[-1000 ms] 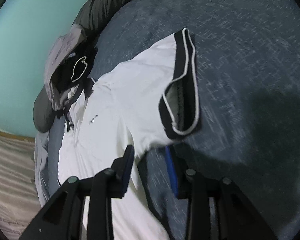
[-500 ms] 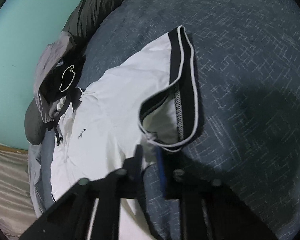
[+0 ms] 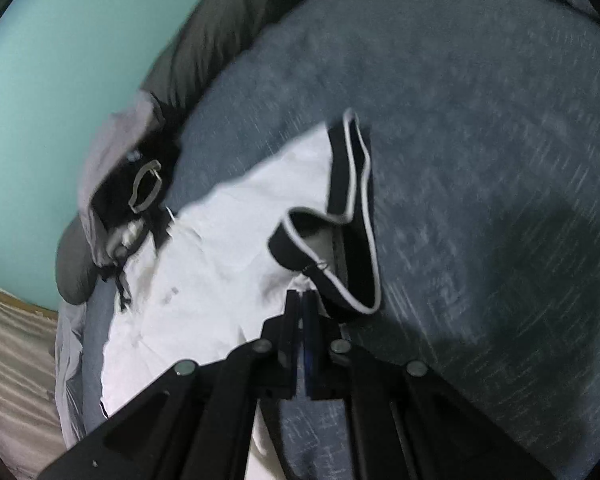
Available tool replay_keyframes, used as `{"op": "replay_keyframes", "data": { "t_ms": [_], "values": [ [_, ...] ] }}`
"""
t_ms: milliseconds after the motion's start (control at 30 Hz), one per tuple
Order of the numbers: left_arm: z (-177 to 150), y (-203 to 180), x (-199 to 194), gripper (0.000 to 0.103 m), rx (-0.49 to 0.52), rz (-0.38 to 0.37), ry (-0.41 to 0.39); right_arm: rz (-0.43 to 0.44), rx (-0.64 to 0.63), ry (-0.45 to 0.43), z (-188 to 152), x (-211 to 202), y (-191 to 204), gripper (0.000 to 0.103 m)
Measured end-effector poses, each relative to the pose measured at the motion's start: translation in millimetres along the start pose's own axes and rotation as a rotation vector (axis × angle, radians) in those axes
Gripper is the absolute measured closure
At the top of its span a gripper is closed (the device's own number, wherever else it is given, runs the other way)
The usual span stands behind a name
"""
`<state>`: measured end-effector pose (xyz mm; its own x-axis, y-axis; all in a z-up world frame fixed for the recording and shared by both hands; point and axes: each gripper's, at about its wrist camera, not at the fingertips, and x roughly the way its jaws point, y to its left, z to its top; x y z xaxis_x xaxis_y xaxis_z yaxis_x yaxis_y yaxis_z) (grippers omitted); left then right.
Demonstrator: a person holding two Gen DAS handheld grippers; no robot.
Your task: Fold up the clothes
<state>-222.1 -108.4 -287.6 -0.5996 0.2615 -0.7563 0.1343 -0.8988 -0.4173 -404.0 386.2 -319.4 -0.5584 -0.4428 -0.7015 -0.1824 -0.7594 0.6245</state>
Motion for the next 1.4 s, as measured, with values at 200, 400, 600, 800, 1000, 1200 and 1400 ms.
{"op": "replay_keyframes", "data": {
  "t_ms": [200,400,600,800,1000,1200,1400],
  "values": [
    [-0.3,0.6,1.0,0.041,0.001,-0.003,0.005,0.046,0.052,0.033,-5.8,1.9,-12.4,0.101],
    [-0.1,-1.6,1.0,0.041,0.004,-0.009,0.005,0.086,0.081,0.054,-8.5,-20.3,-14.9,0.076],
    [-2.1,-6.2,3.5,0.041,0.017,-0.013,0.013,0.089,-0.039,0.143,-20.9,-14.5,9.7,0.057],
    [-3.6,-4.1,6.7,0.041,0.016,-0.009,0.022,0.112,-0.030,0.195,-29.5,5.4,9.3,0.091],
    [-5.2,-3.5,7.3,0.041,0.016,-0.009,0.024,0.099,-0.107,0.156,-23.3,4.4,20.3,0.102],
    [-5.9,-4.4,8.3,0.041,0.018,-0.011,0.027,0.080,-0.147,0.115,-14.9,-1.2,25.0,0.102],
    [-6.5,-4.4,8.1,0.041,0.019,-0.014,0.030,0.068,-0.132,0.185,-20.5,7.3,17.6,0.099]
  ]
}}
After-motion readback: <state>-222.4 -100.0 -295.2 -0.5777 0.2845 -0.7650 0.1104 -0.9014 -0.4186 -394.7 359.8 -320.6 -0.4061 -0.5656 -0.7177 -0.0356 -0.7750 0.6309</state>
